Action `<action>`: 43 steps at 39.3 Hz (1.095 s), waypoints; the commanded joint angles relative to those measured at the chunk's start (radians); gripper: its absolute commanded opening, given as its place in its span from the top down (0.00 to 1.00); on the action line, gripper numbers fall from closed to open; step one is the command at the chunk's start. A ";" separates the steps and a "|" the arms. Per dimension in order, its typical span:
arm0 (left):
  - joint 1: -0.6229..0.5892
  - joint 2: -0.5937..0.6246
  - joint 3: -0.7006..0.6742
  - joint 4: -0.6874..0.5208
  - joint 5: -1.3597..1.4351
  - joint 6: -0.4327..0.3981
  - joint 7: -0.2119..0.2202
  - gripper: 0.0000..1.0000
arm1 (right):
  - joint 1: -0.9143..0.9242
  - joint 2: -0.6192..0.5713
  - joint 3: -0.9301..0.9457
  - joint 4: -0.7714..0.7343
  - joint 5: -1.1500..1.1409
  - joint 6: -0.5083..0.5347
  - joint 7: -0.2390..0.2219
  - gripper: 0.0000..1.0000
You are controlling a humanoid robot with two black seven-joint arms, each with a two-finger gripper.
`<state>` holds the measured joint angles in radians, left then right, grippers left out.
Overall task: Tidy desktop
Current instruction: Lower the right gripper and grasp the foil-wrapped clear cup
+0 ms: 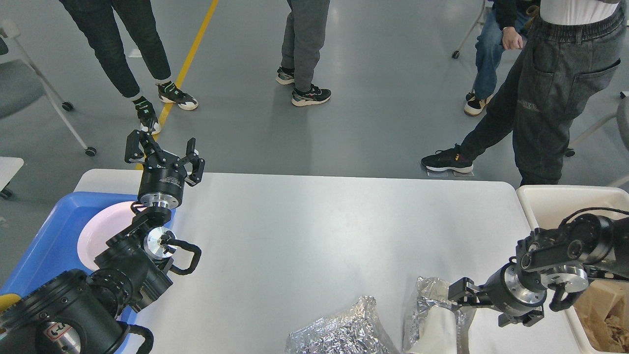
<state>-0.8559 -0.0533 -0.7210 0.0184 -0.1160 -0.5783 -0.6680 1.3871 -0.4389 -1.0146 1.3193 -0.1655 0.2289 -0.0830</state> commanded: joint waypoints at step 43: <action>0.000 0.001 0.000 0.000 -0.001 0.000 0.001 0.03 | -0.085 0.009 0.011 -0.046 0.009 0.044 0.000 1.00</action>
<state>-0.8560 -0.0536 -0.7210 0.0184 -0.1154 -0.5783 -0.6675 1.3040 -0.4292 -1.0032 1.2732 -0.1581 0.2490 -0.0828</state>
